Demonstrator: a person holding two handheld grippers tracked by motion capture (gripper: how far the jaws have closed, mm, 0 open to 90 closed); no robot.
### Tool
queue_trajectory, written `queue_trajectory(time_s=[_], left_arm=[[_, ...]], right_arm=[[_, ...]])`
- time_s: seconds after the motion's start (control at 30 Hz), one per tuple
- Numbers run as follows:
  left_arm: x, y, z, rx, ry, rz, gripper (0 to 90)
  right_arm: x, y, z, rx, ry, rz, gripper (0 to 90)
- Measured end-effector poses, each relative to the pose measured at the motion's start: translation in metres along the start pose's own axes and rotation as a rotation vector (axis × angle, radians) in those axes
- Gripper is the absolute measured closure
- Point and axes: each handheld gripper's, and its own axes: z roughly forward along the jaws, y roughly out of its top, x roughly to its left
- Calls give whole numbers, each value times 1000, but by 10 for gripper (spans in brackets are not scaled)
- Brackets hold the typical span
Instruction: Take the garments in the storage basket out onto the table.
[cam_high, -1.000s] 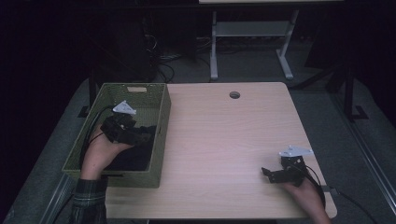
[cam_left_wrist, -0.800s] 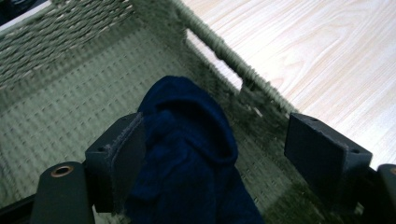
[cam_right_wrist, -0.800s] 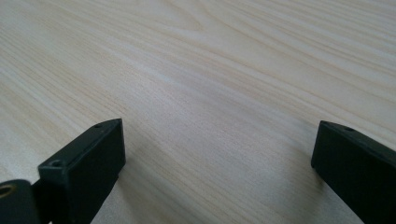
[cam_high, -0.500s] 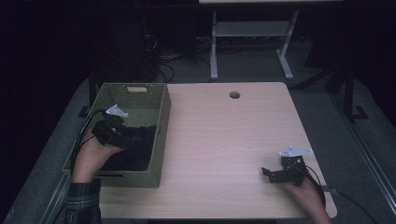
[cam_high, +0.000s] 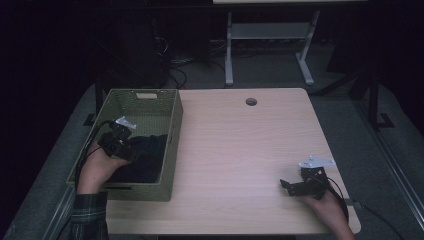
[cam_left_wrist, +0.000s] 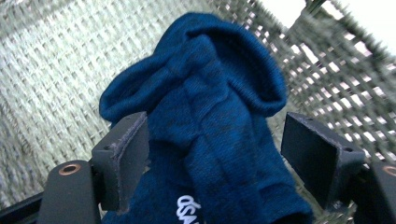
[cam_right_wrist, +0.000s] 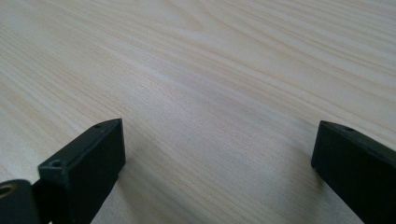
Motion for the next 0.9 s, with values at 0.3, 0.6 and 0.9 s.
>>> queue_trajectory(time_s=[0.3,0.6,0.9], left_arm=[[2,-2,8,21,-30,-10,295],[6,-5,13,40,-45,-2,436],[9,0,13,57,-113,32,681]], right_arm=[[0,0,0,0,0,0,23],[0,0,0,0,0,0,23],[0,0,0,0,0,0,23]])
